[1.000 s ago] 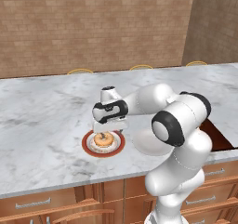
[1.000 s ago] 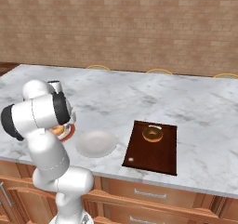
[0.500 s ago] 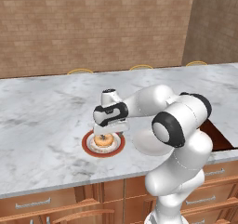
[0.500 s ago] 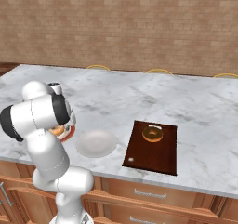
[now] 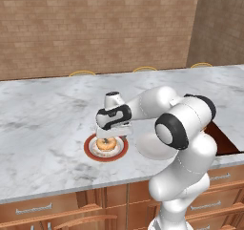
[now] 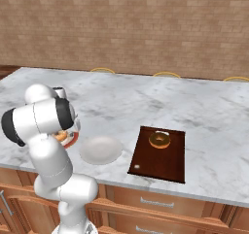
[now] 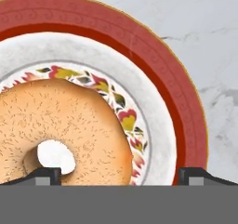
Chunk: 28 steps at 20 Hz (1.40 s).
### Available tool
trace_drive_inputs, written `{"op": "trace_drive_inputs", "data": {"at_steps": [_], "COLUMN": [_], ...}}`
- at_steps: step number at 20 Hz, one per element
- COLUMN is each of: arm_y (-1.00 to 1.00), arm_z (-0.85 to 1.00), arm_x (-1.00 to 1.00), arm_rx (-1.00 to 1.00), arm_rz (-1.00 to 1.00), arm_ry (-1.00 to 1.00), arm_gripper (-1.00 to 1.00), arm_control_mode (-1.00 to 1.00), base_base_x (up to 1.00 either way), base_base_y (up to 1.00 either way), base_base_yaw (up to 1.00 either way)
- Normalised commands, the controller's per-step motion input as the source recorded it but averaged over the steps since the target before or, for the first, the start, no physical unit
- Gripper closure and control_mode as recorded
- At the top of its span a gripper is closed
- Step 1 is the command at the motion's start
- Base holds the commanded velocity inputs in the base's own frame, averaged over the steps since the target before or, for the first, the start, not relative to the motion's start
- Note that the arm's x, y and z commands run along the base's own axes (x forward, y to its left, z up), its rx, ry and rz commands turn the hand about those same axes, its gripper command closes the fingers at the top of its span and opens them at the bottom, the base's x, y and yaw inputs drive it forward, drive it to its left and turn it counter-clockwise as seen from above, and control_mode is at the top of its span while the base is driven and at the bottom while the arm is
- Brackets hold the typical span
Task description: Move the dessert items from the plates to the tray.
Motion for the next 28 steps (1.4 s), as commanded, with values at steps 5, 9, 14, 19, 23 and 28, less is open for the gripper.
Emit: {"op": "trace_drive_inputs", "data": {"at_steps": [5, 9, 14, 19, 23, 28], "arm_y": [-0.01, 0.0, 0.0, 0.0, -0.06, -0.41], "arm_z": [-0.26, -0.2, -0.07, 0.0, 0.38, 0.86], "arm_x": [0.01, 0.03, 0.0, 0.0, -0.11, -0.3], "arm_rx": [0.0, 0.0, 0.0, 0.0, 0.0, 0.0], "arm_rz": [-0.07, -0.07, -0.05, -0.04, -0.05, -0.06], "arm_ry": [-0.05, -0.03, 0.0, 0.0, -0.03, -0.03], "arm_gripper": [-1.0, -1.0, 1.0, 1.0, 1.0, 1.0], "arm_control_mode": [-1.0, -1.0, -1.0, -1.0, -1.0, -1.0], "base_base_x": [0.0, 0.0, 0.0, 0.0, 0.0, 0.0], "base_base_y": [0.0, 0.0, 0.0, 0.0, 0.0, 0.0], "base_base_yaw": [0.0, 0.0, 0.0, 0.0, 0.0, 0.0]}}
